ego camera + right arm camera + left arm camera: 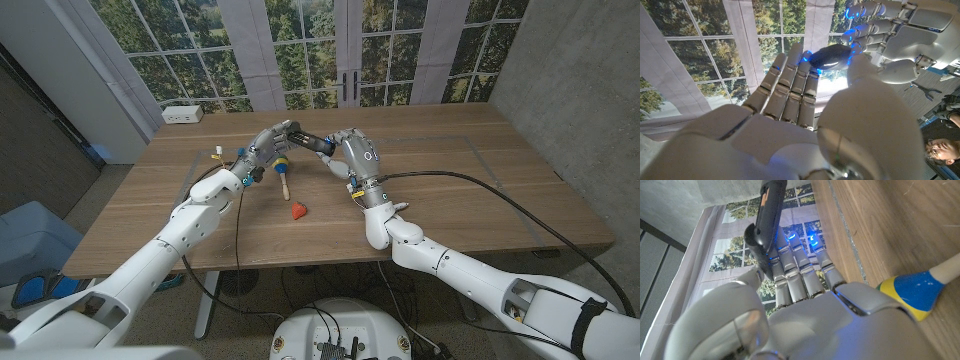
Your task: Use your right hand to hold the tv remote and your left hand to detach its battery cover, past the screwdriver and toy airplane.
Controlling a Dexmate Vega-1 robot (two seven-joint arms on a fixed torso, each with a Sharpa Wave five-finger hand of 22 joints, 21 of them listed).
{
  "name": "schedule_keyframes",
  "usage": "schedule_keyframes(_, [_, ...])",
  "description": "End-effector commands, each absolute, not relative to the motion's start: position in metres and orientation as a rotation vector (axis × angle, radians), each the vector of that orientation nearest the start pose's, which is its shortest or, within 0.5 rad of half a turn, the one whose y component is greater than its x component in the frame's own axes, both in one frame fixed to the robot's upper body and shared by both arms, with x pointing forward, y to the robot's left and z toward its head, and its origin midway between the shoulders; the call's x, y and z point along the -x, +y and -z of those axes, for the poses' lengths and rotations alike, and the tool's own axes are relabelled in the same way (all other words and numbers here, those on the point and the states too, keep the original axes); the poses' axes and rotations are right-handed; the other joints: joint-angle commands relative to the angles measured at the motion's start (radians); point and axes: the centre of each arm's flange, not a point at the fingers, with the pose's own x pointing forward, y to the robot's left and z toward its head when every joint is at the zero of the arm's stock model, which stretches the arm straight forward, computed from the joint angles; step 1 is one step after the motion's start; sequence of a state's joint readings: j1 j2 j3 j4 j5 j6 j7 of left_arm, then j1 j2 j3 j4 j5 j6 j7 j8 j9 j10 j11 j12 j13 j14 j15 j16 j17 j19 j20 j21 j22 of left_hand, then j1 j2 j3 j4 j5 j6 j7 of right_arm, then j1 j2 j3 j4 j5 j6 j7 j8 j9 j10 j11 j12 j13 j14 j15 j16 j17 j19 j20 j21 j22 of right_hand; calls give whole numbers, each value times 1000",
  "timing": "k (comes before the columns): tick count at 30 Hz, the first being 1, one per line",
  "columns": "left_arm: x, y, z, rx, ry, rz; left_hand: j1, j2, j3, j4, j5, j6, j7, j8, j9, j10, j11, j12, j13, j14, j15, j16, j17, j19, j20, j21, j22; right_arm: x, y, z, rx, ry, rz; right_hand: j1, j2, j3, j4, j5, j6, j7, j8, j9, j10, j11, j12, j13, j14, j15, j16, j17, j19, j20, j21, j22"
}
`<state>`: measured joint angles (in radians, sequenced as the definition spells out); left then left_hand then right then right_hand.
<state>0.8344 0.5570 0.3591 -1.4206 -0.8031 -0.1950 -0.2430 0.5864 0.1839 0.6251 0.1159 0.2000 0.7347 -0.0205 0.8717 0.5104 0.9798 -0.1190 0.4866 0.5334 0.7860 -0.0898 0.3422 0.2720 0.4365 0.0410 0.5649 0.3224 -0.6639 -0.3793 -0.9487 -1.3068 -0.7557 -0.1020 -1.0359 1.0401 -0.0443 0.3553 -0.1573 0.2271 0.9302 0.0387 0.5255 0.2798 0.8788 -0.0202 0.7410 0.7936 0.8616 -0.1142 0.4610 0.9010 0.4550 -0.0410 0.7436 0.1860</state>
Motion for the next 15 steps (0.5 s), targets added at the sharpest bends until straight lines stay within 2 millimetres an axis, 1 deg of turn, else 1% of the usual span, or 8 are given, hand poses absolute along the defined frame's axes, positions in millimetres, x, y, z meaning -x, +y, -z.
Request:
schedule_keyframes(1, [-631,270,-3,134,-648,419,-20,-4,55,51,-3,20,-10,-8,18,-4,-9,-6,1,1,-103,-3,1,4,6,8,0,-593,-70,44,1071,-1261,443,118,121,32,-3,8,115,-108,5,-2,182,-175,5,4,10,-120,-3,8,-4,-27,6,3])
schedule_keyframes(4, [-630,271,-3,142,-654,410,-22,-2,59,46,-3,18,-10,-11,13,-7,-8,-7,3,3,-106,-4,0,0,7,9,0,-594,-68,43,1070,-1262,440,117,121,32,-3,8,115,-109,4,-2,183,-174,4,2,11,-119,-5,10,-4,-27,7,3])
schedule_keyframes(6, [-630,272,-3,141,-655,401,-27,-1,63,40,-2,15,-10,-17,3,-18,-6,-13,4,-2,-107,-9,-2,-15,14,6,-2,-594,-67,42,1070,-1262,439,119,121,33,-4,9,116,-110,4,-3,182,-176,6,6,11,-121,-7,12,-5,-27,9,3])
schedule_keyframes(8, [-630,273,-3,150,-664,396,-30,0,64,37,-3,16,-9,-19,-2,-23,-7,-16,6,-7,-108,-10,0,-17,15,7,-3,-595,-66,42,1071,-1262,438,118,121,33,-4,9,115,-109,5,-2,183,-176,4,4,13,-120,-9,15,-6,-27,10,3])
schedule_keyframes(15, [-626,278,-4,141,-696,356,-41,2,66,32,-3,16,-11,-27,-19,-23,-10,-19,7,-8,-110,-9,5,-33,0,7,-7,-595,-65,40,1073,-1261,435,117,122,34,-3,9,113,-108,4,-2,181,-176,2,6,12,-119,-16,20,-7,-26,13,3])
